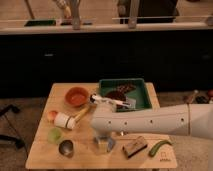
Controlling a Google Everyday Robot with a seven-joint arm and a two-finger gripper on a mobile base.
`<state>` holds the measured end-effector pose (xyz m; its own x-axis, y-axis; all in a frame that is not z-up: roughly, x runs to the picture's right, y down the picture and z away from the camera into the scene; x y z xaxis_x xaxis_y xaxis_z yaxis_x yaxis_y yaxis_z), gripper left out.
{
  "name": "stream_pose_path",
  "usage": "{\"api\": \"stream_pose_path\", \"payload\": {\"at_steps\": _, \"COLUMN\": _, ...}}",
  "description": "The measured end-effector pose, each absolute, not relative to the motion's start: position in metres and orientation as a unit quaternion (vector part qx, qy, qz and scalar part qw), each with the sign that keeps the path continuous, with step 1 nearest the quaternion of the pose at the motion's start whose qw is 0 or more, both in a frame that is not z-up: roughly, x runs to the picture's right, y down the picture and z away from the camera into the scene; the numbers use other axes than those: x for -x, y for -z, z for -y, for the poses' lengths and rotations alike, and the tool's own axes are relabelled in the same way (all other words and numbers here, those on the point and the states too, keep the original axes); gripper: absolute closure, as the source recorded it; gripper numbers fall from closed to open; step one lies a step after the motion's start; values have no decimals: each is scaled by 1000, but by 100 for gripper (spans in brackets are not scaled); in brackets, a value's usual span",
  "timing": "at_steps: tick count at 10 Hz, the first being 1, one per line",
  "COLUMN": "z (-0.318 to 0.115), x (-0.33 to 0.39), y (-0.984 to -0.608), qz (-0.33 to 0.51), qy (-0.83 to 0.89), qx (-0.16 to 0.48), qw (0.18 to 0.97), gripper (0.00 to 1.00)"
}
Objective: Wipe red bowl with sponge
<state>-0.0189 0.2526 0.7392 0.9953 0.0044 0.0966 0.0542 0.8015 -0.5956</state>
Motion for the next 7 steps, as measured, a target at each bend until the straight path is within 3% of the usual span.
{"api": "stream_pose_path", "payload": {"at_steps": 7, "z": -255, "x": 5, "y": -763, "qz": 77, "qy": -89, "qx": 322, "qw": 939, "gripper": 20}}
